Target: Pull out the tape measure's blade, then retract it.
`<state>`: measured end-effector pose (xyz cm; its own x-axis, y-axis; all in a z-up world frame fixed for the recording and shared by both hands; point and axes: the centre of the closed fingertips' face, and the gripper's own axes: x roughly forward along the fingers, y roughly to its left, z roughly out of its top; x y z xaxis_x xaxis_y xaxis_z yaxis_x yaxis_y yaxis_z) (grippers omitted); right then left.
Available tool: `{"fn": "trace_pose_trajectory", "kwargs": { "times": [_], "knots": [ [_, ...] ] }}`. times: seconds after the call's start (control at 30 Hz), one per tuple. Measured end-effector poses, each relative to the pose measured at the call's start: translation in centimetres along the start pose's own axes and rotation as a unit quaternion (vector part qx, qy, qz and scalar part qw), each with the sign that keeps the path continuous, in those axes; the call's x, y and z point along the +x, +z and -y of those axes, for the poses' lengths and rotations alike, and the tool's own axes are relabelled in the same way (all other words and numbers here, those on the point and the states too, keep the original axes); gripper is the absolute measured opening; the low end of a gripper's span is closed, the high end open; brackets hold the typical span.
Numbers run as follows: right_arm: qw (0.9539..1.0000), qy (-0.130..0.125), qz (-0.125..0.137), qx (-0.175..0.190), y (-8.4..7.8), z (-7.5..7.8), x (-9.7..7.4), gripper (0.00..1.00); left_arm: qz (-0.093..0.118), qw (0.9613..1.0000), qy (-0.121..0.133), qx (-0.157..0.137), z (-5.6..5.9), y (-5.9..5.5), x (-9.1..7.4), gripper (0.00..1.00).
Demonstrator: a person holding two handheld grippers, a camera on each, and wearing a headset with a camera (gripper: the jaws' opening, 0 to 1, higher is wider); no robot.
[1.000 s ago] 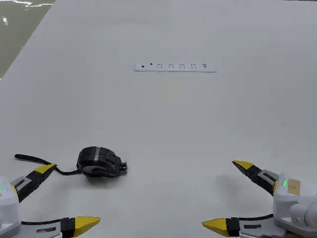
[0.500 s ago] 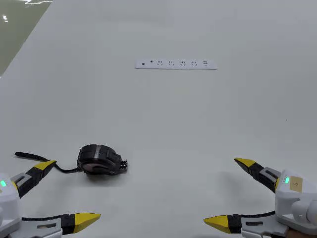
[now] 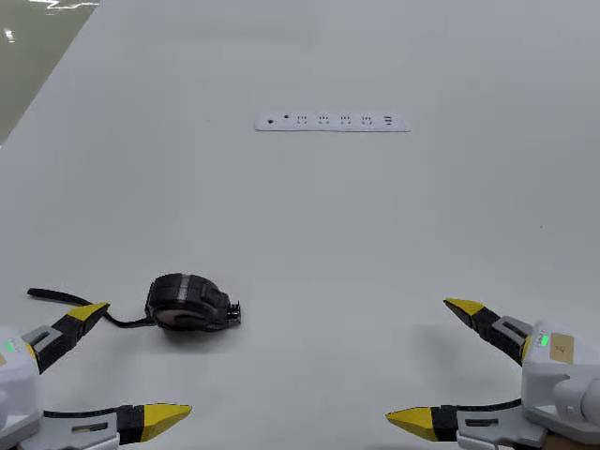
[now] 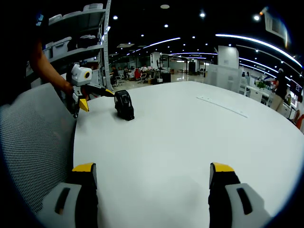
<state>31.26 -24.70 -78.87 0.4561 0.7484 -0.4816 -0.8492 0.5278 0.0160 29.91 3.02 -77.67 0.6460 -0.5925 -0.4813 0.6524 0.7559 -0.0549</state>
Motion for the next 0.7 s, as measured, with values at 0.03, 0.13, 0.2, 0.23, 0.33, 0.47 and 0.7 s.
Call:
{"fn": "trace_pose_trajectory", "kwargs": {
  "times": [0.03,0.13,0.2,0.23,0.33,0.47,0.7],
  "knots": [
    [1.0000,0.000,0.000,0.001,0.00,0.01,0.00,1.00,0.000,1.0000,0.000,0.000,-0.03,0.03,0.00,1.00],
    [1.0000,0.000,-0.001,0.002,-0.03,-0.02,0.01,1.00,0.000,1.0000,0.000,0.000,-0.07,0.08,0.02,1.00],
    [1.0000,0.001,-0.001,0.001,0.00,-0.02,0.01,1.00,0.001,1.0000,0.001,0.000,-0.13,0.11,0.01,1.00],
    [1.0000,0.001,-0.001,0.001,0.00,-0.01,0.00,1.00,0.001,1.0000,0.001,0.000,-0.15,0.10,0.00,1.00],
    [1.0000,0.000,0.000,0.001,0.08,0.05,-0.03,1.00,0.001,1.0000,0.001,-0.001,-0.17,0.14,0.01,1.00],
    [1.0000,0.000,0.001,0.000,0.16,0.13,-0.08,1.00,0.001,1.0000,0.000,0.000,-0.10,0.11,0.04,1.00],
    [1.0000,0.000,0.001,0.001,0.08,0.09,-0.15,1.00,0.001,1.0000,0.000,0.001,-0.05,0.19,0.06,1.00]
  ]
}}
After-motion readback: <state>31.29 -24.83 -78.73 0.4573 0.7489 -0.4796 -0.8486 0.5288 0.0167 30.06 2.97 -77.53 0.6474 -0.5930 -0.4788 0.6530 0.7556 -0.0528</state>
